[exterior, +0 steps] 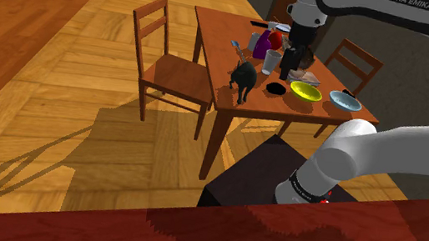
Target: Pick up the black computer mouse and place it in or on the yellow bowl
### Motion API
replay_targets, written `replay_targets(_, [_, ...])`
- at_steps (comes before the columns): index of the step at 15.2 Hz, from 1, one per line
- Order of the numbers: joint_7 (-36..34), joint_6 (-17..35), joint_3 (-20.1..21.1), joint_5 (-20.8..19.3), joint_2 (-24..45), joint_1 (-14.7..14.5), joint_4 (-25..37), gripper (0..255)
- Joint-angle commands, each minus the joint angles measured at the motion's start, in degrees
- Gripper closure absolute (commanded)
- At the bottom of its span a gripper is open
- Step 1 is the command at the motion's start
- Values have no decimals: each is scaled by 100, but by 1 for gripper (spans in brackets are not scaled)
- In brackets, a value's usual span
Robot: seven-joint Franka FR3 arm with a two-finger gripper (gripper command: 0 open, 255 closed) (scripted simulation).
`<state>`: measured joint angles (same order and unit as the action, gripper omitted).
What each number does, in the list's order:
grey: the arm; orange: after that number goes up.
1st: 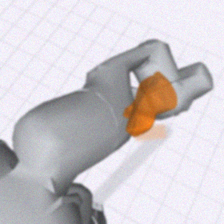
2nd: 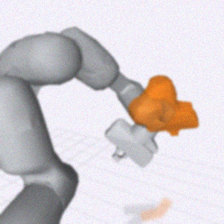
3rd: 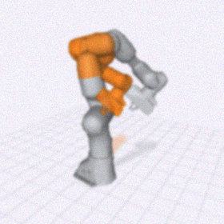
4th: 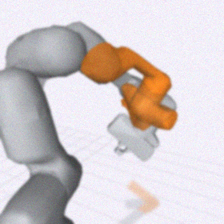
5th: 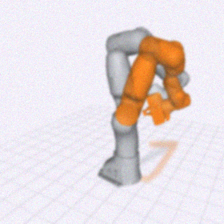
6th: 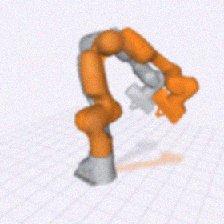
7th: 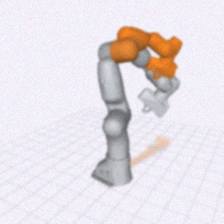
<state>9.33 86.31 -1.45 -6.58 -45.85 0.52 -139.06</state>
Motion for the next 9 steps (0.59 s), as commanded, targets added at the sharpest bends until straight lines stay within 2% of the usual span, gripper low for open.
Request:
replay_targets(1, [0,0,0,0,0,0,0,0])
replay_targets(9, [1957,985,-1378,-927,-123,93,-642,0])
